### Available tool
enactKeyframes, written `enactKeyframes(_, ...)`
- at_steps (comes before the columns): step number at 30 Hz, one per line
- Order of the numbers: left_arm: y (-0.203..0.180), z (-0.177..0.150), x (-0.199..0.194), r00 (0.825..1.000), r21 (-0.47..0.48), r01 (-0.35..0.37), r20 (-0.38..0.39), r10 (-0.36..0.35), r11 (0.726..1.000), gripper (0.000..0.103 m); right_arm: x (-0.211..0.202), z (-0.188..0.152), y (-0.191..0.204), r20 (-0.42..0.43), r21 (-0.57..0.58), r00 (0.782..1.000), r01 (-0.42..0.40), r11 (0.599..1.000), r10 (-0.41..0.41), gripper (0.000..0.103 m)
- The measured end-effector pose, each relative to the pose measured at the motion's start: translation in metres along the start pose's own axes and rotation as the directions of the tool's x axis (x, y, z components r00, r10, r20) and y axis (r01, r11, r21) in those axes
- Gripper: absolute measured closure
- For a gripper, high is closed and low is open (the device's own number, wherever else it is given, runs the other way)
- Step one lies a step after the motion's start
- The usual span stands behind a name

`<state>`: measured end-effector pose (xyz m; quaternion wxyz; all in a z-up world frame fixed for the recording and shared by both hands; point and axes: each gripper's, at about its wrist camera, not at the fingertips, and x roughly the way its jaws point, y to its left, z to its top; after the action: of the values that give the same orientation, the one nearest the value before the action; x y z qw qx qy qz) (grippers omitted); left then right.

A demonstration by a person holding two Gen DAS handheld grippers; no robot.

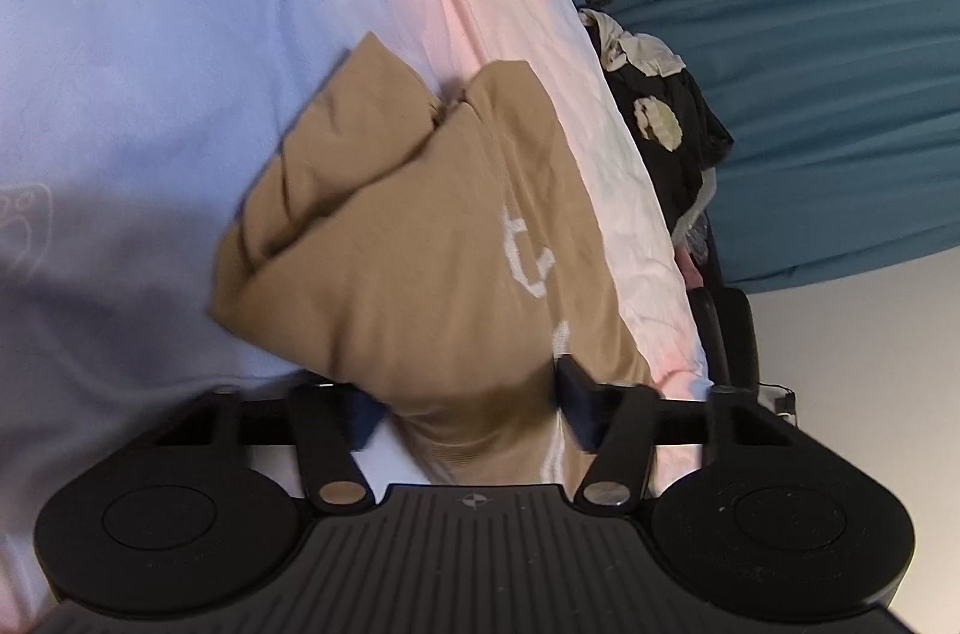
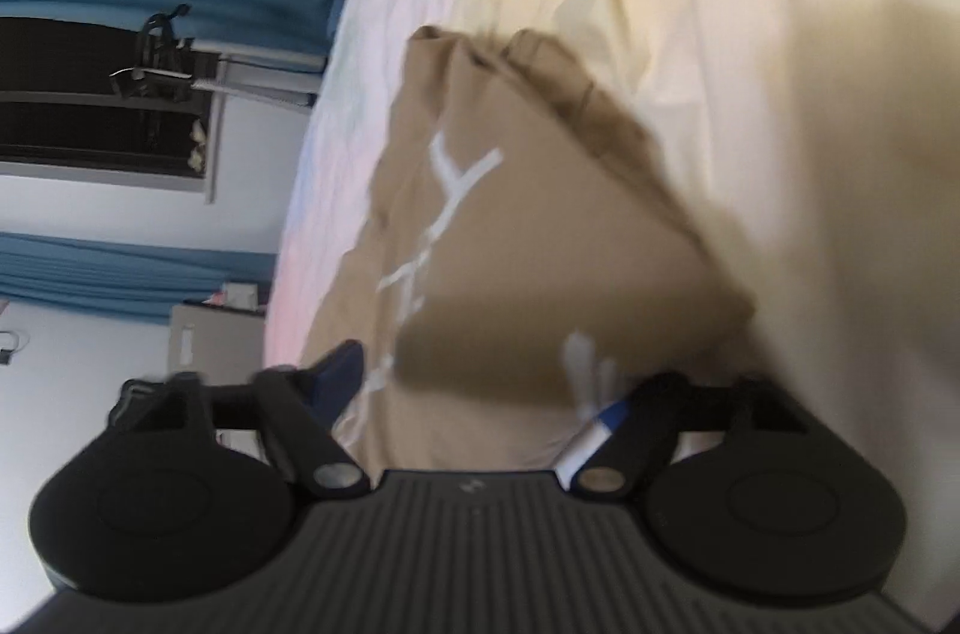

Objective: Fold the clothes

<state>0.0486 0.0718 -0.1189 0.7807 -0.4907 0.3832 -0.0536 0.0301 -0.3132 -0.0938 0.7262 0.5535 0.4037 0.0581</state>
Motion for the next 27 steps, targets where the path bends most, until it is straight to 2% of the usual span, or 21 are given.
enactKeyframes(2,-0.001,-0.001,-0.004,1.000,0.007,0.016,0.014,-0.016,1.000,0.065,-0.002,-0.003,0.000,0.012,-0.025,1.000,0.010,1.000,-0.010,0.060)
enactKeyframes(5,-0.005,-0.005,-0.014,0.998,0.029,0.056,0.028,-0.057,0.998,0.073,-0.007,-0.010,0.003,0.036,-0.056,0.999,0.008,0.998,-0.006,0.070)
enactKeyframes(10,-0.019,-0.011,-0.033,0.990,0.062,0.140,0.020,-0.141,0.988,0.075,-0.042,-0.015,0.016,0.097,-0.089,0.994,-0.047,0.995,0.056,0.075)
enactKeyframes(15,-0.058,-0.019,-0.047,0.982,0.146,0.183,0.008,-0.187,0.972,0.075,-0.081,-0.014,0.031,0.151,-0.077,0.981,-0.113,0.991,0.124,0.077)
enactKeyframes(21,-0.133,-0.035,-0.025,0.977,0.222,0.213,-0.062,-0.204,0.951,0.075,-0.128,0.025,0.045,0.231,-0.073,0.952,-0.189,0.979,0.201,0.077)
enactKeyframes(27,-0.219,-0.063,0.044,0.962,0.292,0.261,-0.162,-0.222,0.920,0.075,-0.182,0.098,0.041,0.334,-0.093,0.925,-0.158,0.983,0.180,0.077)
